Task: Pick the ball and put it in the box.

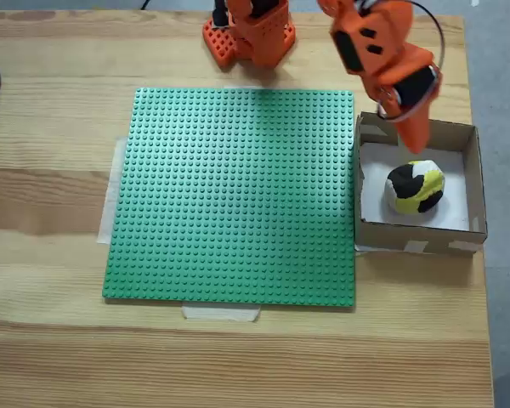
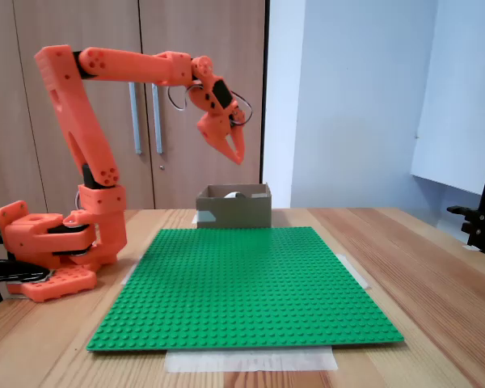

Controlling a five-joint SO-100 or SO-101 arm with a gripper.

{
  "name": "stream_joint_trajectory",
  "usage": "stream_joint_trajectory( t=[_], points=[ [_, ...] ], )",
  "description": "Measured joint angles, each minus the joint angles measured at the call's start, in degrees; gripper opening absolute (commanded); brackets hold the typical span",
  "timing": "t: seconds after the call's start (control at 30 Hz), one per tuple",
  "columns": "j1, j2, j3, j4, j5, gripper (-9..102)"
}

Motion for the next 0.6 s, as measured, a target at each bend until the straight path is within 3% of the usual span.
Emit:
stream_joint_trajectory(
  t=[0.27, 0.6],
  points=[
    [6.7, 13.9, 12.0, -3.2, -2.6, -1],
    [22.6, 29.1, 24.6, -5.9, -7.2, -1]
  ],
)
